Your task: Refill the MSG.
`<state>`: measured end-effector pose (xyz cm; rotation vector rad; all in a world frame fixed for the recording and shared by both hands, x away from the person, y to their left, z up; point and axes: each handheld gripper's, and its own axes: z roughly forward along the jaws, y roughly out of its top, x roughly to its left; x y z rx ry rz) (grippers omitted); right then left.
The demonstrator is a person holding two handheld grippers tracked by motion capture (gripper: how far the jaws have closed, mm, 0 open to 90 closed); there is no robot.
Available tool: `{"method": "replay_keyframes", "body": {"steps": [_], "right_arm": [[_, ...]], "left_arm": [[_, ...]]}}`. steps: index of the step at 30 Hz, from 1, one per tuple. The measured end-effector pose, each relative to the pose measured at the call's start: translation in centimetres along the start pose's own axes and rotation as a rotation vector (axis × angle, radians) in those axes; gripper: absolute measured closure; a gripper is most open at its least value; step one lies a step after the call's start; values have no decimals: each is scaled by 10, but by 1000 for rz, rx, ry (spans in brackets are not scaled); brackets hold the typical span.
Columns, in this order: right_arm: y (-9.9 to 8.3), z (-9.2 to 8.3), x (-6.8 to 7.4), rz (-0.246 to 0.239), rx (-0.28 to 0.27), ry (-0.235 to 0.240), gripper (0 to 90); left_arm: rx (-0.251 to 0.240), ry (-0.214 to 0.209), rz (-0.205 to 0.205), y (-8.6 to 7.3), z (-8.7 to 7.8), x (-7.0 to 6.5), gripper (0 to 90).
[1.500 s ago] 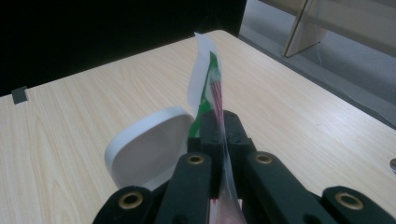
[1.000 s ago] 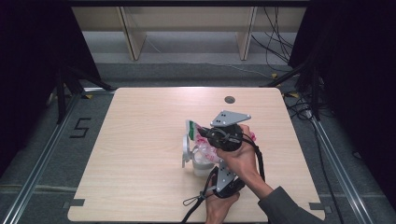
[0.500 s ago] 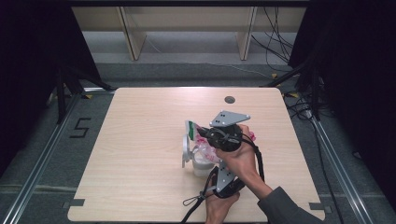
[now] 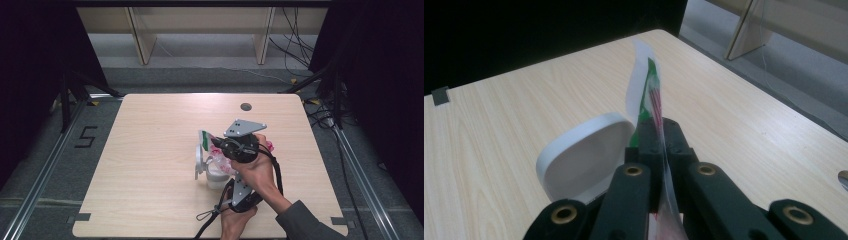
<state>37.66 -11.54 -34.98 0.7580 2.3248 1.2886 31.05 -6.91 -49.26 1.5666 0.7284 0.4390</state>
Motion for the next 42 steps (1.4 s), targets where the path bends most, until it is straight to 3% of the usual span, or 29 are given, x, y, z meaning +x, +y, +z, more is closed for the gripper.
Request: {"method": "replay_keyframes", "body": {"steps": [9,12,15,18,21,22,32,42], "right_arm": [[1,-1,-2,-5,-20,10,900],[0,1,0,2,1,5,900],[1,1,-2,6,-30,6,900],[1,3,0,-11,1,11,900],[2,2,-2,-2,-22,11,900],[1,3,-2,-16,-22,7,900],[1,3,0,4,0,5,900],[2,3,0,1,-14,13,900]], "left_arm": [[2,4,5,0,-1,2,729],[-1,5,1,0,0,1,728],[4,6,7,0,-2,2,729],[2,7,3,0,-1,2,729],[4,9,4,0,-2,3,729],[4,9,4,0,-1,2,729],[2,9,3,0,-2,2,729],[-2,11,5,1,-2,2,729]]}}
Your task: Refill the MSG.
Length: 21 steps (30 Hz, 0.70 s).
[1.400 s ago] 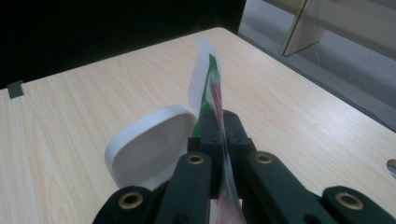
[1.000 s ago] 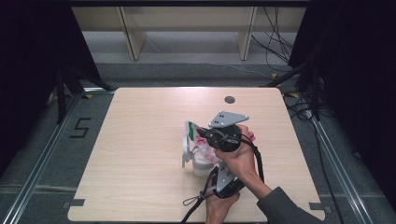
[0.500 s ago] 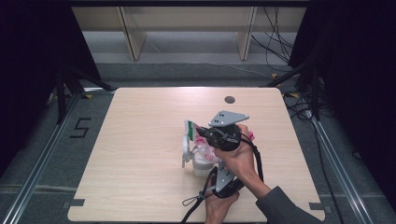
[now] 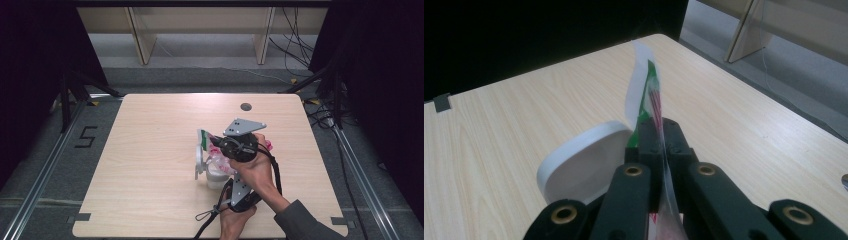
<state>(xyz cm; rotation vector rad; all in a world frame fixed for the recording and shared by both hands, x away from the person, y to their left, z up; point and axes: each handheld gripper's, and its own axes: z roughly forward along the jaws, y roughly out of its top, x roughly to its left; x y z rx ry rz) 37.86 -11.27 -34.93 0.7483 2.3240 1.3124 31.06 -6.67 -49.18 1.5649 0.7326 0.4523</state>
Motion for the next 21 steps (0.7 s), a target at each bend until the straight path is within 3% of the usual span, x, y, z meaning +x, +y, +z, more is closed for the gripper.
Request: {"method": "replay_keyframes", "body": {"steps": [5,7,10,14,17,21], "right_arm": [[0,2,1,-2,13,-1,900],[0,1,0,-1,-15,-12,900],[0,2,2,-23,13,-5,900],[1,1,1,8,-5,-1,900],[0,3,3,-17,18,-5,900],[0,2,2,-6,3,-10,900]], "left_arm": [[1,1,1,0,0,1,729],[-1,-1,0,0,-1,1,729],[-1,1,-3,-1,0,1,729],[-1,-3,-1,0,-1,1,730],[-2,3,-2,0,0,1,729],[1,0,0,-1,0,2,730]]}}
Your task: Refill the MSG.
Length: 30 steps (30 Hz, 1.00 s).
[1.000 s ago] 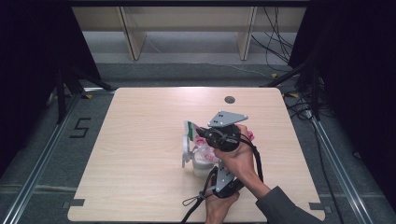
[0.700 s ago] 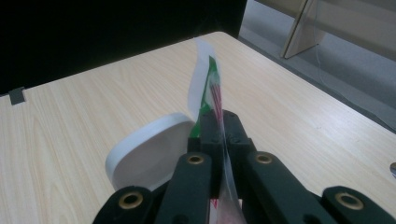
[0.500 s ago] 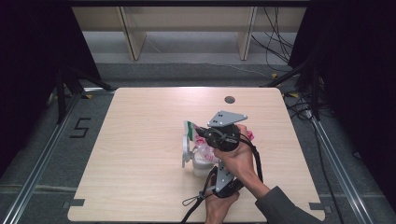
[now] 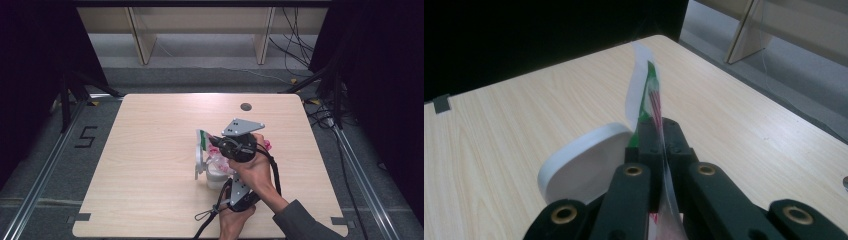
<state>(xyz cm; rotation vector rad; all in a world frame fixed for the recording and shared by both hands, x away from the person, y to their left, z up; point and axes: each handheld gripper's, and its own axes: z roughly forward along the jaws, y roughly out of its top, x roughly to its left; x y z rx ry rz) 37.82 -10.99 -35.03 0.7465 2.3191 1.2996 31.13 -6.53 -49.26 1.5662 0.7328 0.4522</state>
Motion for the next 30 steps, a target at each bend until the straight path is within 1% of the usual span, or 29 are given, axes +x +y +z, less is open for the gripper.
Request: {"method": "replay_keyframes", "body": {"steps": [1,2,3,4,5,7,8,10,11,12,13,14,15,17,18,19,20,21,22,23,25,26,27,30], "right_arm": [[0,1,1,-5,12,-3,900],[-1,1,2,-2,7,-6,900],[0,1,1,-10,1,-2,900],[0,0,0,-7,2,7,900],[0,1,0,5,-14,0,900],[0,0,0,-7,-1,0,900],[-1,0,1,2,12,-1,900],[-1,1,2,-4,20,8,900],[-1,2,1,-8,4,4,900],[-1,1,-1,-2,7,18,900],[-1,0,1,24,2,11,900],[0,-1,0,18,-1,12,900],[-1,0,-1,-7,-13,6,900],[-2,2,0,-19,12,7,900],[-3,3,0,-14,19,11,900],[-2,3,0,-14,4,3,900],[-1,1,0,9,8,9,900],[-1,2,-2,4,-8,10,900],[-1,1,-1,12,-4,9,900],[-1,2,-1,-8,8,12,900],[-3,4,0,0,4,10,900],[-2,3,0,5,6,19,900],[-2,2,-1,-2,-6,7,900],[-2,1,0,5,7,18,900]], "left_arm": [[-1,5,-1,0,0,0,729],[-2,2,0,0,0,0,730],[1,3,1,1,-1,0,730],[1,3,2,1,-1,0,730],[1,2,3,1,-1,0,730],[-2,3,-2,0,0,0,730],[9,7,7,0,0,0,730],[6,3,7,0,0,0,729],[0,3,0,0,0,0,730],[0,3,2,0,0,0,730],[0,2,3,0,-1,0,730],[1,2,4,0,0,0,731],[8,3,9,0,0,0,730],[10,9,8,-1,0,0,730],[8,6,8,-1,0,0,729],[7,5,10,0,0,1,730],[8,3,11,0,-1,1,730],[8,2,9,0,-1,1,730],[11,2,9,0,0,1,730],[11,5,9,-1,0,1,730],[9,6,9,-1,0,1,730],[9,6,10,0,0,1,730],[6,5,11,0,0,1,730],[10,5,12,0,0,0,730]]}}
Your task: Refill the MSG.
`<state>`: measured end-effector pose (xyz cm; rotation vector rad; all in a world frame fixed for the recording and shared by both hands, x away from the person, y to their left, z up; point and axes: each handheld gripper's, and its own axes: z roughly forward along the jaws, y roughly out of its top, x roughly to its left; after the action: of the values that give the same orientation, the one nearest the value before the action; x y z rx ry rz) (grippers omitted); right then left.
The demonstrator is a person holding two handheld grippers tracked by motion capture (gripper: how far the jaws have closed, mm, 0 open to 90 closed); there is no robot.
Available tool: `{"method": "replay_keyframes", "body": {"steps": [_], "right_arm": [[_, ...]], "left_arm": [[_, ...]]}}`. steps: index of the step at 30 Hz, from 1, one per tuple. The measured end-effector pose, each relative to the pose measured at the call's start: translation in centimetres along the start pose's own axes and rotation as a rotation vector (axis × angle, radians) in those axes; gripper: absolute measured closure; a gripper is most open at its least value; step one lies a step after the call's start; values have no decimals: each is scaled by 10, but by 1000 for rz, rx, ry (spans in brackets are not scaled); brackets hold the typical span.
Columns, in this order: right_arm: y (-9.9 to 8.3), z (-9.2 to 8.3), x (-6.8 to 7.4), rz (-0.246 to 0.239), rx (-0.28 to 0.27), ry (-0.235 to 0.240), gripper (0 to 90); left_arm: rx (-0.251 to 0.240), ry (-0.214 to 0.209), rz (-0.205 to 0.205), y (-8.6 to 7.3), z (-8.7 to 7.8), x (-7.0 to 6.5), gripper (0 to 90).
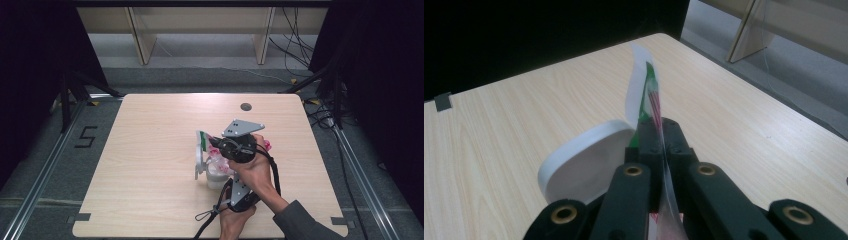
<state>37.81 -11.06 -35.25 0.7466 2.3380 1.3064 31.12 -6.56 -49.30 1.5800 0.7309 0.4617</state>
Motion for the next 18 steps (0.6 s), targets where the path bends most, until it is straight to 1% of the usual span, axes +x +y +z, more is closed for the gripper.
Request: {"method": "replay_keyframes", "body": {"steps": [1,2,3,4,6,7,8,9,10,11,13,15,16,17,18], "right_arm": [[-1,1,0,-12,-4,-3,900],[-1,1,0,-13,0,-4,900],[0,0,0,2,6,-6,900],[0,0,-2,-10,-13,-9,900],[1,-1,-2,0,-12,-1,900],[0,0,0,-3,-17,-6,900],[0,0,0,-11,-6,-1,900],[-1,0,2,12,-7,-13,900],[0,-1,0,8,-4,-5,900],[0,-1,-1,-4,-19,-7,900],[0,-3,-2,-7,-22,-2,900],[-1,-5,-1,10,-20,5,900],[-2,-5,-2,12,-33,4,900],[-2,-7,-3,18,-27,9,900],[-3,-8,-4,15,-41,1,900]], "left_arm": [[2,1,0,0,0,0,730],[0,1,0,0,0,0,730],[0,0,-1,0,0,0,730],[-2,1,-1,0,0,0,730],[-2,-1,-2,0,-1,0,730],[-2,-1,-2,0,0,0,730],[-1,0,-1,0,0,0,730],[-1,1,0,0,0,0,730],[-9,0,-9,0,0,-1,730],[-10,0,-11,0,0,-1,731],[-10,1,-17,-1,1,-1,731],[-5,4,-17,-2,2,-1,730],[6,7,-9,-3,1,-1,730],[11,9,-9,-4,1,-1,729],[21,9,-1,-4,1,0,728]]}}
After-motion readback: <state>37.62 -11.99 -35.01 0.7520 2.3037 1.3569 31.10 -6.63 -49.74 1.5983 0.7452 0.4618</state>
